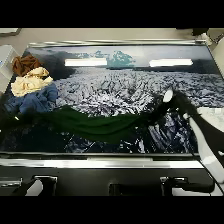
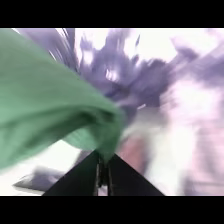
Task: Fold the clothes and pants, and hang the long-sleeved shirts on hangers.
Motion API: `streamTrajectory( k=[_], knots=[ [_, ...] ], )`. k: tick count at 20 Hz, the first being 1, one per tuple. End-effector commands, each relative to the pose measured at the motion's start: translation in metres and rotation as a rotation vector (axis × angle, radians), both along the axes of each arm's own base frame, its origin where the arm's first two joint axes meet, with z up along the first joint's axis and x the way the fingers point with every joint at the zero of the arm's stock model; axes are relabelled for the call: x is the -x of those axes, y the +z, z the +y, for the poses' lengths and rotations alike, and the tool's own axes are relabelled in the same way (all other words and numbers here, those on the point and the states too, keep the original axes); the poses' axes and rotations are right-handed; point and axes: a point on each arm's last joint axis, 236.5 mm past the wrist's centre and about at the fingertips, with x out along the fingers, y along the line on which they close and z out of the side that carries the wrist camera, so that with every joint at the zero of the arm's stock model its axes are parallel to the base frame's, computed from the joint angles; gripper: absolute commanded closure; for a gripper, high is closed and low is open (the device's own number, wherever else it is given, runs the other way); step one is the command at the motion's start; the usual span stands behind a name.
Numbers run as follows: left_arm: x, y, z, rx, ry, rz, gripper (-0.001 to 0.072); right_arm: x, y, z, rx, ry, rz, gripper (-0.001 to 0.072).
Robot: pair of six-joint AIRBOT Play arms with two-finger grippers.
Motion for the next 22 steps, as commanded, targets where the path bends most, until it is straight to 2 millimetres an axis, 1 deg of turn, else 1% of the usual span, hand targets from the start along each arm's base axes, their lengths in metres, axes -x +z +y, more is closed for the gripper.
streamTrajectory(
  k=[1,2,3,4,5,6,7,8,10,12,13,14,15,16,17,18,19,20,21,22],
  knots=[
    [-0.032,0.192,0.014,-0.104,0.081,-0.484,0.0676,-0.065,0.151,-0.09,0.38,0.029,-0.442,0.0676],
    [-0.025,0.268,0.015,-0.146,0.116,-0.665,0.0676,-0.075,0.223,-0.113,0.469,-0.013,-0.626,0.0675],
    [-0.006,0.336,0.013,-0.184,0.151,-0.827,0.0676,-0.072,0.301,-0.127,0.512,-0.074,-0.826,0.0675],
    [0.017,0.388,0.007,-0.223,0.166,-0.953,0.0677,-0.057,0.371,-0.13,0.501,-0.125,-1.017,0.0675],
    [0.043,0.429,-0.004,-0.256,0.166,-1.056,0.0676,-0.036,0.423,-0.131,0.474,-0.168,-1.166,0.0675],
    [0.065,0.453,-0.014,-0.28,0.157,-1.12,0.0676,-0.008,0.465,-0.131,0.433,-0.214,-1.292,0.0675],
    [0.085,0.466,-0.026,-0.297,0.143,-1.161,0.0676,0.018,0.489,-0.133,0.404,-0.251,-1.365,0.0675],
    [0.099,0.47,-0.034,-0.311,0.129,-1.177,0.0676,0.044,0.507,-0.137,0.389,-0.28,-1.417,0.0675],
    [0.117,0.465,-0.049,-0.307,0.098,-1.153,0.0676,0.082,0.529,-0.142,0.37,-0.31,-1.493,0.0674],
    [0.128,0.459,-0.059,-0.309,0.069,-1.136,0.0676,0.108,0.545,-0.145,0.357,-0.33,-1.554,0.0674],
    [0.127,0.452,-0.06,-0.329,0.057,-1.11,0.0676,0.117,0.547,-0.147,0.356,-0.336,-1.56,0.0674],
    [0.121,0.438,-0.059,-0.355,0.039,-1.058,0.0676,0.121,0.541,-0.149,0.358,-0.34,-1.533,0.0674],
    [0.113,0.417,-0.058,-0.367,0.011,-0.983,0.0676,0.122,0.525,-0.151,0.362,-0.343,-1.466,0.0674],
    [0.104,0.392,-0.057,-0.358,-0.017,-0.906,0.0676,0.12,0.495,-0.152,0.369,-0.342,-1.335,0.0674],
    [0.092,0.362,-0.054,-0.332,-0.04,-0.82,0.0676,0.116,0.463,-0.152,0.383,-0.336,-1.2,0.0674],
    [0.08,0.332,-0.05,-0.299,-0.05,-0.74,0.0676,0.11,0.424,-0.152,0.402,-0.321,-1.038,0.0674],
    [0.066,0.296,-0.044,-0.263,-0.051,-0.657,0.0676,0.102,0.385,-0.151,0.425,-0.297,-0.894,0.0674],
    [0.052,0.256,-0.038,-0.218,-0.048,-0.57,0.0676,0.091,0.351,-0.149,0.447,-0.268,-0.789,0.0674],
    [0.041,0.217,-0.036,-0.173,-0.048,-0.493,0.0676,0.075,0.317,-0.146,0.466,-0.231,-0.713,0.0674],
    [0.032,0.178,-0.036,-0.141,-0.053,-0.427,0.0676,0.055,0.278,-0.143,0.481,-0.19,-0.662,0.0674]
  ],
)
